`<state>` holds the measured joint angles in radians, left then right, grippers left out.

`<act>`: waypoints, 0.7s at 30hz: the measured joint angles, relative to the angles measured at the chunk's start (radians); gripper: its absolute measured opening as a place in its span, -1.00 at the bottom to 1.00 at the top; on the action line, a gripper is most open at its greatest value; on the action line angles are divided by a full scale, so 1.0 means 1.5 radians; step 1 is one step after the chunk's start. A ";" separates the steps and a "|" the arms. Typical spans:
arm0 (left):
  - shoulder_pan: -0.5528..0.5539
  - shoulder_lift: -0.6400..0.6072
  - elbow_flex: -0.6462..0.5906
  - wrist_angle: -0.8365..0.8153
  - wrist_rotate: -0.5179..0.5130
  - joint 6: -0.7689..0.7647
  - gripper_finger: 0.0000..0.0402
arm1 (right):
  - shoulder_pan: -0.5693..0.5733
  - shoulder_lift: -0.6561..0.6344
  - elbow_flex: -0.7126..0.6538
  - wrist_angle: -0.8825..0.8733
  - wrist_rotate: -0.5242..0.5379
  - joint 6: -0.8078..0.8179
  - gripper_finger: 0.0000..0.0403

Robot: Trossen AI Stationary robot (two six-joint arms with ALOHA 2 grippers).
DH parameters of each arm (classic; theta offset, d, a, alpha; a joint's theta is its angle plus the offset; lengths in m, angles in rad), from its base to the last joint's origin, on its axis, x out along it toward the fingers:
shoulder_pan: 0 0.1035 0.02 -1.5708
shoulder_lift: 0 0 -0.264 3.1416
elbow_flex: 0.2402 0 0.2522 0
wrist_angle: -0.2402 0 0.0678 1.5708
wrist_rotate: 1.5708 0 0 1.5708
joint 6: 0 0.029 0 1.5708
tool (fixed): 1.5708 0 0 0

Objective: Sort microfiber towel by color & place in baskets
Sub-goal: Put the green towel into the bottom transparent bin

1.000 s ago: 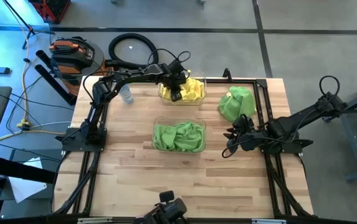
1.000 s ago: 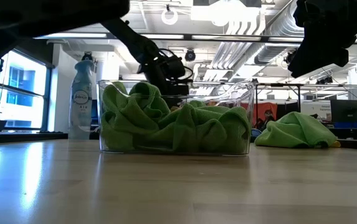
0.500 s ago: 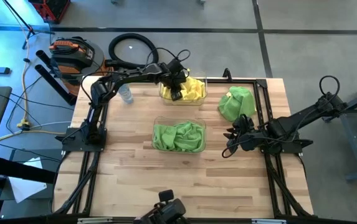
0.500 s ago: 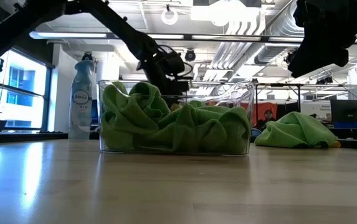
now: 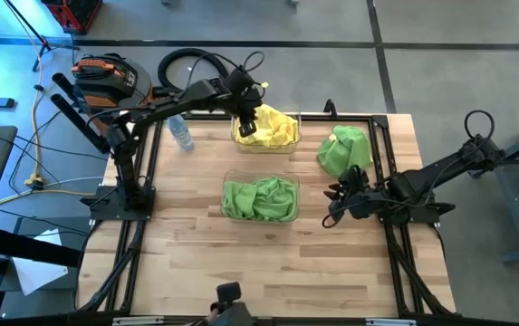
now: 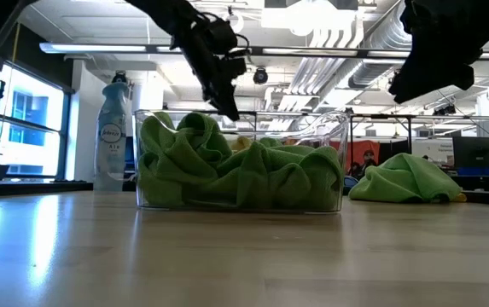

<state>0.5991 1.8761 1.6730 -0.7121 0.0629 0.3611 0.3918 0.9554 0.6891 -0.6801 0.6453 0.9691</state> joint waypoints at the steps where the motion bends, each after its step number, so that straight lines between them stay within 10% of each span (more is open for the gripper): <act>1: 0.000 -0.008 0.000 -0.007 0.001 0.000 -0.53 | -0.004 0.000 0.000 0.007 0.007 0.000 -0.36; 21: -0.008 -0.050 0.001 -0.068 0.062 -0.013 -0.53 | -0.152 0.000 0.000 0.092 0.093 0.039 -0.34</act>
<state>0.5872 1.8015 1.6745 -0.8148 0.1558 0.3417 0.1638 0.9554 0.6891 -0.5416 0.7853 1.0282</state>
